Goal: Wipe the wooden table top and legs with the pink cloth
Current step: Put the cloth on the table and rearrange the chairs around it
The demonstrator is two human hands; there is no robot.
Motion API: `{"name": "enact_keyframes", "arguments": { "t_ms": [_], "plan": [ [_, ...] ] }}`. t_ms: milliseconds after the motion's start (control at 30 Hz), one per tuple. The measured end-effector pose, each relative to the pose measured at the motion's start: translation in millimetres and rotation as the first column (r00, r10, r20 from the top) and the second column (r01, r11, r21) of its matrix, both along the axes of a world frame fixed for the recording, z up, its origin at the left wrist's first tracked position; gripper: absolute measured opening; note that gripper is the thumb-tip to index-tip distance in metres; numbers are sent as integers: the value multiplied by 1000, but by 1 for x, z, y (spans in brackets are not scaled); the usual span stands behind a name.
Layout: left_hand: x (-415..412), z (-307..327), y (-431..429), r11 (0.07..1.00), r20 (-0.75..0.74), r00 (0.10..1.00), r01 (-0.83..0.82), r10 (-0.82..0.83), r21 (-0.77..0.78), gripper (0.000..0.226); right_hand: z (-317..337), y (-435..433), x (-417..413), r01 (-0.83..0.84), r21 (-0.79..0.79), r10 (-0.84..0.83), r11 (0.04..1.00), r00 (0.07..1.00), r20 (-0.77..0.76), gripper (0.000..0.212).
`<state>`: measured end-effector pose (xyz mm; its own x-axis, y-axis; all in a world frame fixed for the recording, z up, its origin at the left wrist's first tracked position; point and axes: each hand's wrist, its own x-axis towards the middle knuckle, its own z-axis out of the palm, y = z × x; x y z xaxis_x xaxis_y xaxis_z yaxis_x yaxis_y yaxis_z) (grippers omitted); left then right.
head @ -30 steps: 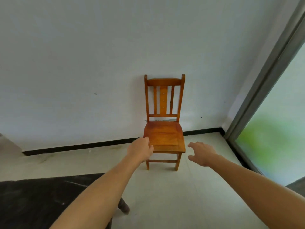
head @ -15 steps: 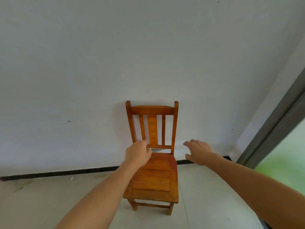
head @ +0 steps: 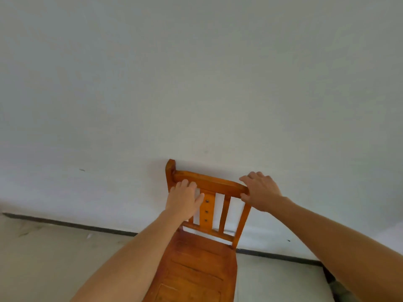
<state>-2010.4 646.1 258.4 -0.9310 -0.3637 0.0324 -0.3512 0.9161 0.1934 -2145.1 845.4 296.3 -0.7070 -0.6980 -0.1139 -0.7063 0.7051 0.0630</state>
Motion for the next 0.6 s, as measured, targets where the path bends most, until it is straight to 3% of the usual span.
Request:
{"name": "enact_keyframes", "arguments": {
  "t_ms": [167, 300, 400, 500, 600],
  "plan": [
    [-64, -18, -13, 1000, 125, 992, -17, 18, -5, 57, -22, -25, -68, -88, 84, 78, 993, 990, 119, 61],
    [-102, -48, -28, 994, 209, 972, -95, 106, -61, 59, -56, -48, -113, -190, 166, 99, 968, 891, 443, 63],
    [-116, -64, -30, 983, 219, 960, -155, 174, -103, 67, -70, -60, -129, -282, 199, 93, 939, 763, 640, 43],
    [-115, -70, -27, 965, 131, 958, -241, 254, -107, 72, -75, -65, -131, -342, 158, 144, 926, 709, 690, 22],
    [-103, -71, -26, 954, 126, 946, -293, 299, -68, 64, -74, -68, -122, -362, 142, 158, 921, 683, 713, 15]
  ]
}}
